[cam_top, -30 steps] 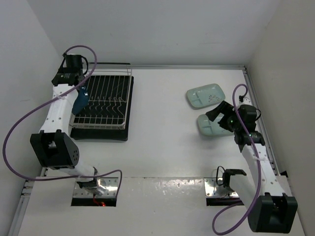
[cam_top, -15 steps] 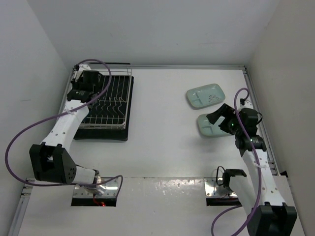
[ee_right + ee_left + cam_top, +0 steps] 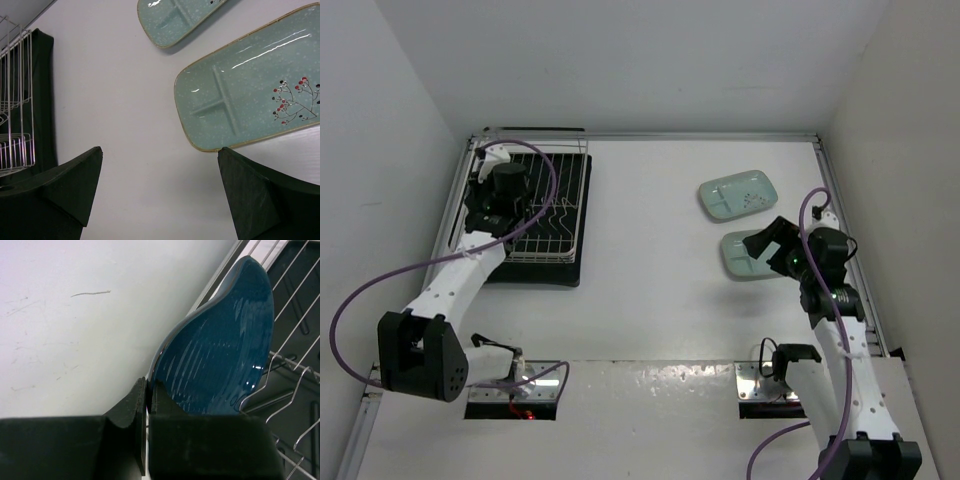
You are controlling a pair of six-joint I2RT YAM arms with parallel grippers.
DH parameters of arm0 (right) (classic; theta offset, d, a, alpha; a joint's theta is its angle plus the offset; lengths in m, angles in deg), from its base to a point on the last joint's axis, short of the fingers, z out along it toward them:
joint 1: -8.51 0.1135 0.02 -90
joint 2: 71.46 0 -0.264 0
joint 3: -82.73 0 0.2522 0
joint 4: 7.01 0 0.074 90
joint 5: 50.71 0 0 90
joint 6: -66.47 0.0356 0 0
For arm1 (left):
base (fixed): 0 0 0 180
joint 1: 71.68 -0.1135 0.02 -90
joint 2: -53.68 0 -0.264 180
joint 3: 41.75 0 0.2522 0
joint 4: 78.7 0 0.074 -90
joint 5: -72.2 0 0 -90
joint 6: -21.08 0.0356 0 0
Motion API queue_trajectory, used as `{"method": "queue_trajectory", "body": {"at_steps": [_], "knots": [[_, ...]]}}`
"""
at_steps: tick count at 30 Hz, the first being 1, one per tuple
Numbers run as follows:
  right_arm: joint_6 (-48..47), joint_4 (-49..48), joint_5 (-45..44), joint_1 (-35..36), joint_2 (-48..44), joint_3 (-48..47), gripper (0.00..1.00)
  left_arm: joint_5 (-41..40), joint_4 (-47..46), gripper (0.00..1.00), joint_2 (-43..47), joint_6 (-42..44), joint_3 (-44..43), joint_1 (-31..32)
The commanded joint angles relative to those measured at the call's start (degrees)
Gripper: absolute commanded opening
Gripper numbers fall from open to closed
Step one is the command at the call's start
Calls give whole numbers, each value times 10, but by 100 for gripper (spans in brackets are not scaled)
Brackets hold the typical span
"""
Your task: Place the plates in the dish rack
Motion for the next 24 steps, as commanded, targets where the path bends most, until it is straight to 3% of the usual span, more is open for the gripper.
{"method": "queue_trajectory", "body": {"at_steps": [1, 11, 24], "knots": [[-8, -3, -4, 3, -7, 8, 96, 66, -18, 0, -1, -26, 31, -15], [-18, 8, -14, 4, -8, 0, 97, 50, -126, 0, -54, 29, 19, -15], [-15, 6, -15, 3, 2, -11, 97, 70, -139, 0, -87, 4, 33, -41]]}}
